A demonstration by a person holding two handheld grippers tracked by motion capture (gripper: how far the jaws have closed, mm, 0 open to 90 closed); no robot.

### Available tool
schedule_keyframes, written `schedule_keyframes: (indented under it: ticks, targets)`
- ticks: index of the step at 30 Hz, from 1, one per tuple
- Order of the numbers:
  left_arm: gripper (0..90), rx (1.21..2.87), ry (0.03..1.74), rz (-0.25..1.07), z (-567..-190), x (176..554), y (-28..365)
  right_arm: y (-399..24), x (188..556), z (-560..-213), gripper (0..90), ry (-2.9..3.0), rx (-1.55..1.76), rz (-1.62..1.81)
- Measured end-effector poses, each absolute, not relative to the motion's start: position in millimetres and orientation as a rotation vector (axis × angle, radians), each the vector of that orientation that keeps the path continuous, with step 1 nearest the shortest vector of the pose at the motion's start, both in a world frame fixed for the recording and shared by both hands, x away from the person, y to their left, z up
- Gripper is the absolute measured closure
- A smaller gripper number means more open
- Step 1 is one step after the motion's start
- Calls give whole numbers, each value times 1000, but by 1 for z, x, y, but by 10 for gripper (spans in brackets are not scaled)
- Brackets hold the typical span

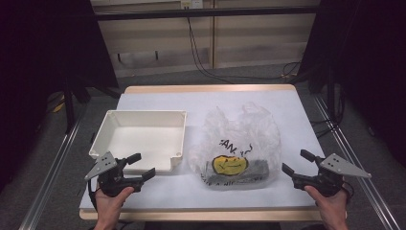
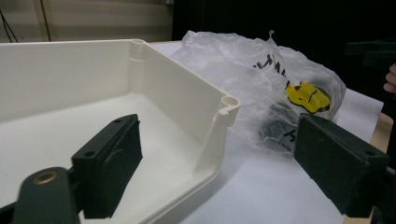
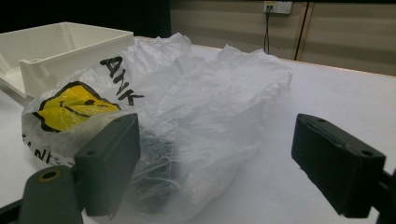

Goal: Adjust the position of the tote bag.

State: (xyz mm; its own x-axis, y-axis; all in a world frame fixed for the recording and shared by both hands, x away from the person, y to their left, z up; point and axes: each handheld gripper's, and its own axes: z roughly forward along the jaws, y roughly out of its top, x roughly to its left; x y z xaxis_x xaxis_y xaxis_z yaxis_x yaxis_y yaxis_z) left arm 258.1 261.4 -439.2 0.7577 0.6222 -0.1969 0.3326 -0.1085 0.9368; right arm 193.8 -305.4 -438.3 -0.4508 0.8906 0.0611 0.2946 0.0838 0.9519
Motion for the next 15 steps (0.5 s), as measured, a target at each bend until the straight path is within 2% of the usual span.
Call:
schedule_keyframes:
  ticks: [4,7,15]
  targets:
    - [197,1730,779,288,-439,259,261,-306,194,-438,171,1811,1182,1386]
    - [216,1744,800,295,-440,260,259,-306,196,-438,227,1810,1187,1394]
    - [371,1779,793,269,-438,263,251,-305,200,-434,360,1829,1199,1426]
